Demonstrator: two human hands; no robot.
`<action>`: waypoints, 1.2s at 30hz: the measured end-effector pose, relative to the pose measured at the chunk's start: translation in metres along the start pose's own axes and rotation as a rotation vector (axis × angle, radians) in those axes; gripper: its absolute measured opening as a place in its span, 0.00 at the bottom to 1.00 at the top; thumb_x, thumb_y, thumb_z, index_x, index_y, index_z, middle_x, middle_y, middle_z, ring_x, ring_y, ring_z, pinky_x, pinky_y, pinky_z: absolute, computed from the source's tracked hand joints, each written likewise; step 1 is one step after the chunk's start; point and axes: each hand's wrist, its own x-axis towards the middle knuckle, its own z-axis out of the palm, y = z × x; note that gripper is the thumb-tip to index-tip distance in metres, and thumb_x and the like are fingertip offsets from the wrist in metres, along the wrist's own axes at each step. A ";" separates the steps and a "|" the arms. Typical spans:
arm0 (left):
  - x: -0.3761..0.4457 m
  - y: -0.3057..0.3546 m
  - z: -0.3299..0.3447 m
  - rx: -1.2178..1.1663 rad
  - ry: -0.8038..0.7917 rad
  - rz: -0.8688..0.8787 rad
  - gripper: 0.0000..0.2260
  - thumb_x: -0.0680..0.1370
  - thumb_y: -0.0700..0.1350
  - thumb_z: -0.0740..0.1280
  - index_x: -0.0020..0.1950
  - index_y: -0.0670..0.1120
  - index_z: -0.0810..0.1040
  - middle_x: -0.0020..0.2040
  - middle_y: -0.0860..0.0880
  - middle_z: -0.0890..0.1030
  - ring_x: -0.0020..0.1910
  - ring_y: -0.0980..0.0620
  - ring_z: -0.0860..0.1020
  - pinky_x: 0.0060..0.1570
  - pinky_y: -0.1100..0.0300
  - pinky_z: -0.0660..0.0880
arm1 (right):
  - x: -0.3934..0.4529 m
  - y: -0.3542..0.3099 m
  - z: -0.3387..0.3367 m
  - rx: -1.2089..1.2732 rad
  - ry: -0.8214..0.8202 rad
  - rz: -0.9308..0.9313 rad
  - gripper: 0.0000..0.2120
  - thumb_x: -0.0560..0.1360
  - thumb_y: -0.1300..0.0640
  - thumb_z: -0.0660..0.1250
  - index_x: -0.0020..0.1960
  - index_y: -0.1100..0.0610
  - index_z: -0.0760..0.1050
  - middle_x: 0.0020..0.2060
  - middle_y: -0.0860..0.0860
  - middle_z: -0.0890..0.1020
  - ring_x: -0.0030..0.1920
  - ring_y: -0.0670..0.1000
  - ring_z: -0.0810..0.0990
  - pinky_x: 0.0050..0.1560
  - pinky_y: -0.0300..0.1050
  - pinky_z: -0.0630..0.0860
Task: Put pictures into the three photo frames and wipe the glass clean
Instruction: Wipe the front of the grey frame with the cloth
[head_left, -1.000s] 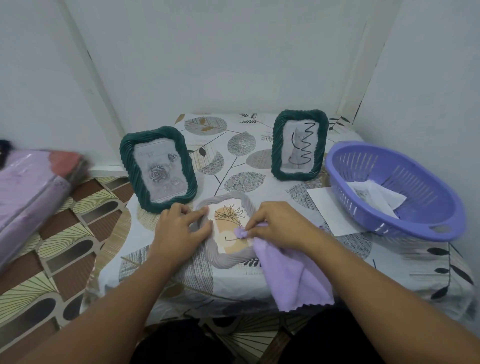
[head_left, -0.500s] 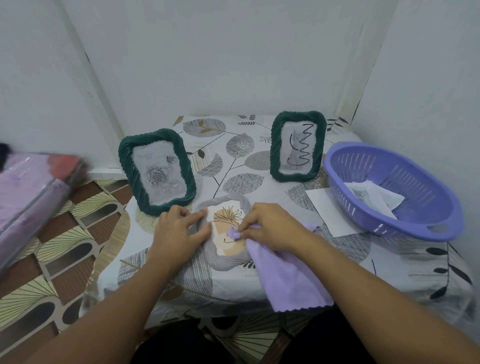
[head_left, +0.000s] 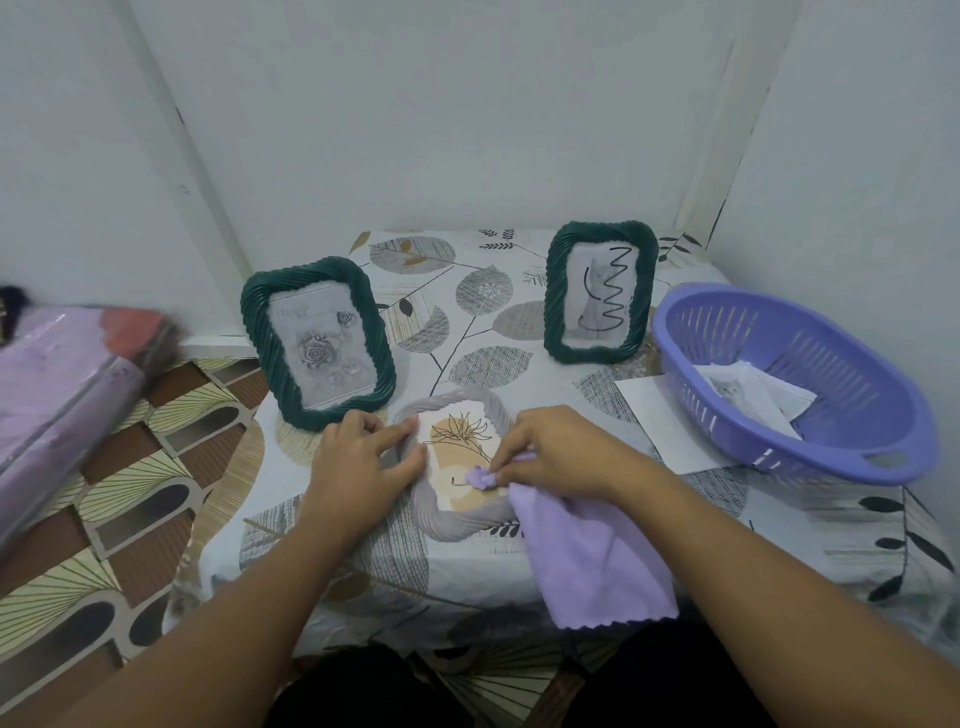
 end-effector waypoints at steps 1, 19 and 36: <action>0.000 0.000 0.000 0.005 -0.006 -0.002 0.28 0.72 0.68 0.58 0.65 0.58 0.82 0.48 0.55 0.69 0.48 0.50 0.68 0.53 0.56 0.66 | 0.002 -0.001 0.002 -0.020 0.048 0.010 0.06 0.73 0.47 0.76 0.49 0.45 0.87 0.36 0.38 0.76 0.45 0.40 0.77 0.52 0.42 0.76; -0.002 0.005 -0.003 -0.031 0.007 -0.018 0.28 0.71 0.67 0.58 0.64 0.58 0.83 0.48 0.54 0.70 0.48 0.50 0.67 0.53 0.54 0.68 | 0.008 -0.005 0.007 -0.012 -0.100 -0.073 0.06 0.72 0.47 0.77 0.48 0.43 0.87 0.36 0.37 0.79 0.43 0.35 0.77 0.45 0.32 0.71; -0.002 0.005 -0.002 -0.013 0.005 -0.008 0.27 0.71 0.67 0.59 0.63 0.58 0.83 0.48 0.54 0.71 0.48 0.49 0.68 0.51 0.53 0.68 | 0.019 -0.002 0.018 -0.048 0.071 -0.056 0.07 0.73 0.44 0.75 0.50 0.43 0.87 0.42 0.44 0.79 0.49 0.47 0.78 0.54 0.51 0.76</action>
